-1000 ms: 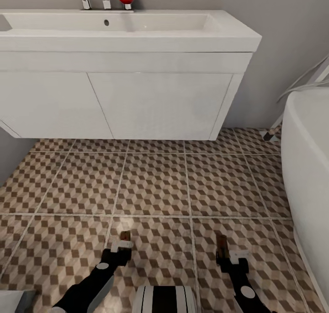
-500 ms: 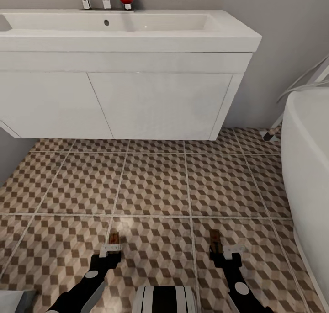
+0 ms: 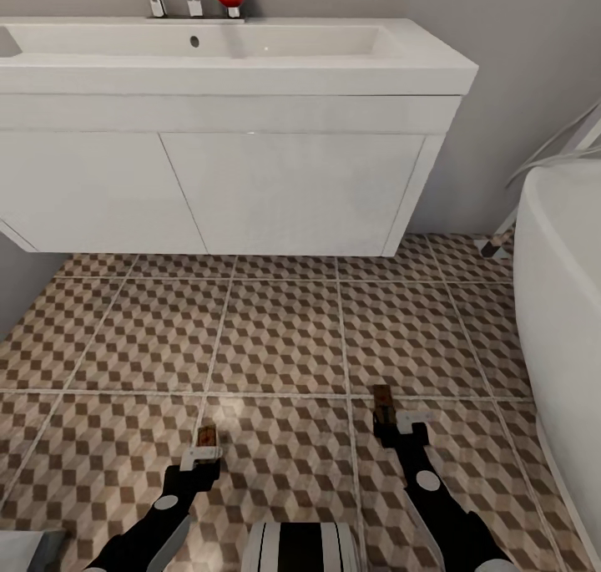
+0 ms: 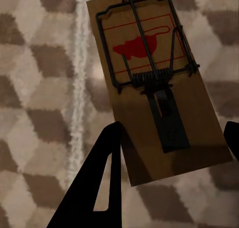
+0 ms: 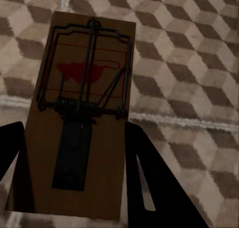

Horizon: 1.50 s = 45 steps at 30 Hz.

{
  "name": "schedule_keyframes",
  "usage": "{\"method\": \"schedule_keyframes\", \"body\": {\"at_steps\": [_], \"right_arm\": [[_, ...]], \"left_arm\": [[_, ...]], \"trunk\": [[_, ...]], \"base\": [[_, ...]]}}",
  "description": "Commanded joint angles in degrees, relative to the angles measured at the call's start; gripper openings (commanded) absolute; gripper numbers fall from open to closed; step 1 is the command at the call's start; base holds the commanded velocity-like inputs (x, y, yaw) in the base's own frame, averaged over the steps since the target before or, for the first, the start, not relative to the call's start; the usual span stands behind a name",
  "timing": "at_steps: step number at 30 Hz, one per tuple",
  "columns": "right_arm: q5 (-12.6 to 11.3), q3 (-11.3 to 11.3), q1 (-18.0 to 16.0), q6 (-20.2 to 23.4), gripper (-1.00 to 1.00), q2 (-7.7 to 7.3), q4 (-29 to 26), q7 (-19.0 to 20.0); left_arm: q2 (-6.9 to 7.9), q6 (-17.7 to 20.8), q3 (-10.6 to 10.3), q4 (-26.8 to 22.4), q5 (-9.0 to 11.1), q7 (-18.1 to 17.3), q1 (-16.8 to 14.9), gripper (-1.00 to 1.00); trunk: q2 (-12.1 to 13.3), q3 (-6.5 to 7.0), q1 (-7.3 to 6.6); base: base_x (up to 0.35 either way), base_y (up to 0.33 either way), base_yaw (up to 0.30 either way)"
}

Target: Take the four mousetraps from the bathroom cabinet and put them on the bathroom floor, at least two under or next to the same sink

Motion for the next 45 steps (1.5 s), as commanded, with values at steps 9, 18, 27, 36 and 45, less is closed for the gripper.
{"method": "schedule_keyframes", "body": {"at_steps": [9,18,27,36,45], "right_arm": [[0.0,0.45,-0.11,-2.52,-1.0,1.3,2.28,-0.58],[0.17,0.37,-0.11,-2.47,-1.0,1.68,2.35,-0.85],[0.13,0.37,-0.11,-2.54,-1.0,1.71,2.35,-0.81],[0.12,0.37,-0.11,-2.53,-1.0,1.75,2.35,-0.81],[0.14,0.37,-0.11,-2.54,-1.0,1.75,2.35,-0.83]], "left_arm": [[0.07,0.01,-0.62,-4.07,0.5,0.61,-0.04,-1.0],[-0.09,0.03,-0.71,-3.98,0.5,0.57,-0.04,-1.0],[-0.13,-0.02,-0.71,-4.06,0.5,0.51,-0.04,-1.0],[-0.37,-0.06,-0.8,-4.05,0.5,0.51,-0.04,-1.0],[-0.63,-0.1,-0.8,-4.13,0.5,0.68,-0.04,-1.0]], "trunk": [[-0.01,-0.03,-0.01],[-0.01,-0.03,-0.01],[-0.01,-0.09,-0.01],[-0.01,-0.47,-0.01],[-0.01,-1.26,-0.01]], "base": [[0.0,0.0,0.0],[0.0,0.0,0.0],[0.0,0.0,0.0],[0.0,0.0,0.0],[0.0,0.0,0.0]]}}
